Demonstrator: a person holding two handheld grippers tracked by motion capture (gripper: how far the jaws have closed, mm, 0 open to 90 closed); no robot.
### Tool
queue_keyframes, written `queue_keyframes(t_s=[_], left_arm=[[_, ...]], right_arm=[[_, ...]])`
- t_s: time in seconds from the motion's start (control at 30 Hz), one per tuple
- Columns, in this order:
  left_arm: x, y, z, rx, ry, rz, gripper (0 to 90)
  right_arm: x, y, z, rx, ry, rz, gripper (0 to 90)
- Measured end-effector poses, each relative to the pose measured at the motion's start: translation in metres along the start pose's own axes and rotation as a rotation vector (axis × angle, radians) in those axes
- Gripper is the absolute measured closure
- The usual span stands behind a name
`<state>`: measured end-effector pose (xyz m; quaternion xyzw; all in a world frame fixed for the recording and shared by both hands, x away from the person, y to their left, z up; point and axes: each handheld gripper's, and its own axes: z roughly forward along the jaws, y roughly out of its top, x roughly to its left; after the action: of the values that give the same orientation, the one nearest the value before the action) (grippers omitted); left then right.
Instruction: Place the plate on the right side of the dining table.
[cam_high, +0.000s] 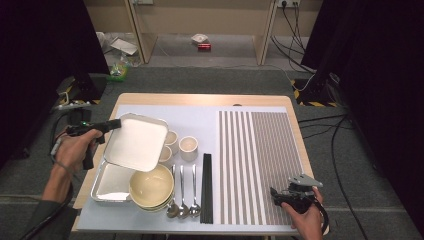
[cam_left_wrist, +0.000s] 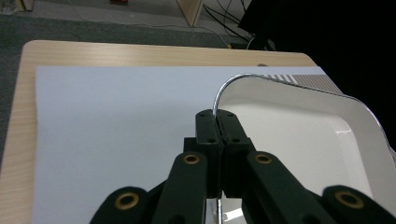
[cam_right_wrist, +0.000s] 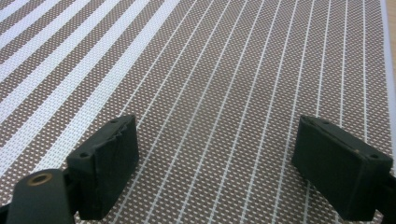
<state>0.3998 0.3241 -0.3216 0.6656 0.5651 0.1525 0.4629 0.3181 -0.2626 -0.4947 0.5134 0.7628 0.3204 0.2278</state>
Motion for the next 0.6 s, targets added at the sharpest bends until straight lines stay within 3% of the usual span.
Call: queue_keyframes(t_s=[0.23,0.37,0.6], left_arm=[[-0.029,0.006,0.021,0.017,-0.037,0.034,88.4],[-0.046,0.009,0.035,0.027,-0.056,0.055,88.4],[-0.071,0.011,0.054,0.037,-0.098,0.076,88.4]], right_arm=[[0.0,0.0,0.0,-0.003,-0.003,-0.014,16.4],[0.001,0.0,-0.002,-0.013,0.015,0.006,19.4],[0.002,0.008,-0.011,-0.091,0.038,0.044,20.0]])
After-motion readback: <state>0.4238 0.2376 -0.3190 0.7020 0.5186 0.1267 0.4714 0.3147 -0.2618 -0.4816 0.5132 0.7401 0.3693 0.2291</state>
